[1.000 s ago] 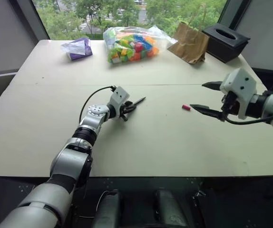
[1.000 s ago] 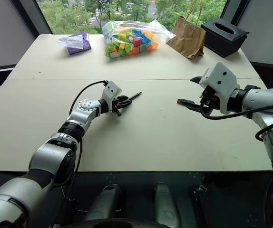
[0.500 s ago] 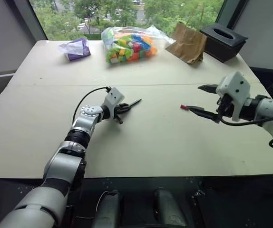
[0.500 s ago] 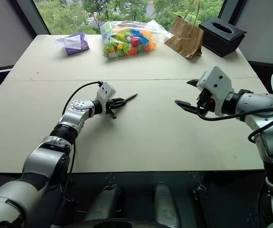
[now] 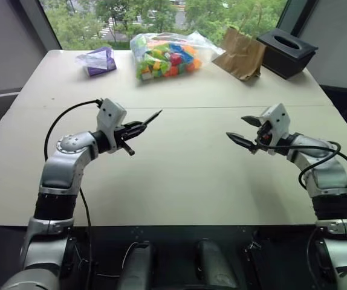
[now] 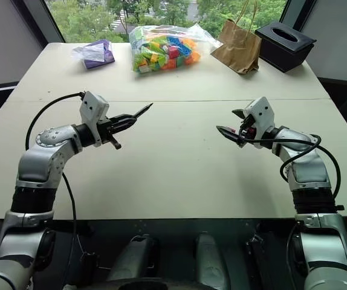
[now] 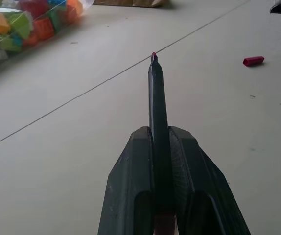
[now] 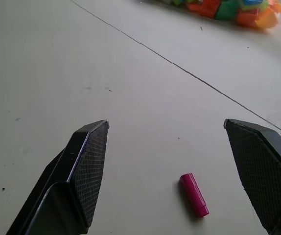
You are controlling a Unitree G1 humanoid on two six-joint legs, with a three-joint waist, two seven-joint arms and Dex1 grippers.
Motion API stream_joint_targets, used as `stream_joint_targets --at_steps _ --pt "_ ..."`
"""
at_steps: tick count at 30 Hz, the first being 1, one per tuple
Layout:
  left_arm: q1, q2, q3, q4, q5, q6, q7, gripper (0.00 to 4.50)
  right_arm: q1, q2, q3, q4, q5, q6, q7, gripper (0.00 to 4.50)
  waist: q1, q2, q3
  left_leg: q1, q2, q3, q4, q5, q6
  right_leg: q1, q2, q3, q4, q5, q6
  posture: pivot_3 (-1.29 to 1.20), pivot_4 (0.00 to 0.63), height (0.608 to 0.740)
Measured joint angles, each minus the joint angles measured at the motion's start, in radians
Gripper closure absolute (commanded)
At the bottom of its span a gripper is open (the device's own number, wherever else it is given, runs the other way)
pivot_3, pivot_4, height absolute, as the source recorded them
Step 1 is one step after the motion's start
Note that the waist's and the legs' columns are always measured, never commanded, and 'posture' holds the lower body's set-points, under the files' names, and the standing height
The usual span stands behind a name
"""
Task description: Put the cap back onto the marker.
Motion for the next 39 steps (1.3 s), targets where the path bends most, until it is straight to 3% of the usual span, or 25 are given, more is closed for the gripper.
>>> stream_joint_targets --at_steps 11,29,32,37,38,39 --pt "0.060 0.010 0.042 -0.164 -0.071 0.099 0.102 4.49 -0.121 0.025 0.008 0.361 -0.074 -0.126 0.066 0.60 -0.002 0.000 0.000 0.000 0.000 0.001 0.000 0.000 0.000 0.000 0.000 0.000 0.000 0.000 0.000 0.00 0.150 0.740" --pt "0.082 0.029 0.042 -0.212 -0.115 0.116 0.158 4.49 -0.212 0.072 0.029 0.599 -0.136 -0.219 0.088 0.60 -0.003 0.000 0.000 0.000 0.000 0.001 0.000 0.001 -0.001 0.000 0.000 0.000 0.000 0.000 0.000 0.00 0.150 0.740" --pt "0.084 0.029 0.042 -0.216 -0.116 0.116 0.164 4.50 -0.212 0.075 0.029 0.602 -0.136 -0.220 0.096 1.48 -0.003 0.000 0.000 0.000 0.000 0.001 0.000 0.001 -0.001 0.001 0.000 0.000 0.000 0.000 0.000 0.00 0.150 0.740" --pt "0.086 0.030 0.042 -0.216 -0.117 0.116 0.173 4.50 -0.212 0.079 0.029 0.602 -0.137 -0.225 0.102 4.08 -0.002 0.000 0.000 0.000 0.000 0.001 0.000 0.001 -0.002 0.001 0.000 0.000 0.000 0.000 0.000 0.00 0.150 0.740" --pt "0.087 0.030 0.042 -0.216 -0.117 0.116 0.173 4.50 -0.212 0.079 0.029 0.602 -0.138 -0.226 0.102 4.44 -0.002 0.000 0.000 0.000 0.000 0.001 0.000 0.001 -0.002 0.001 0.000 0.000 0.000 0.000 0.000 0.00 0.150 0.740" --pt "0.088 0.031 0.042 -0.216 -0.117 0.116 0.173 4.50 -0.213 0.079 0.029 0.602 -0.138 -0.226 0.102 4.44 -0.002 0.000 0.000 0.000 0.000 0.001 0.000 0.001 -0.002 0.001 0.000 0.000 0.000 0.000 0.000 0.00 0.150 0.740"
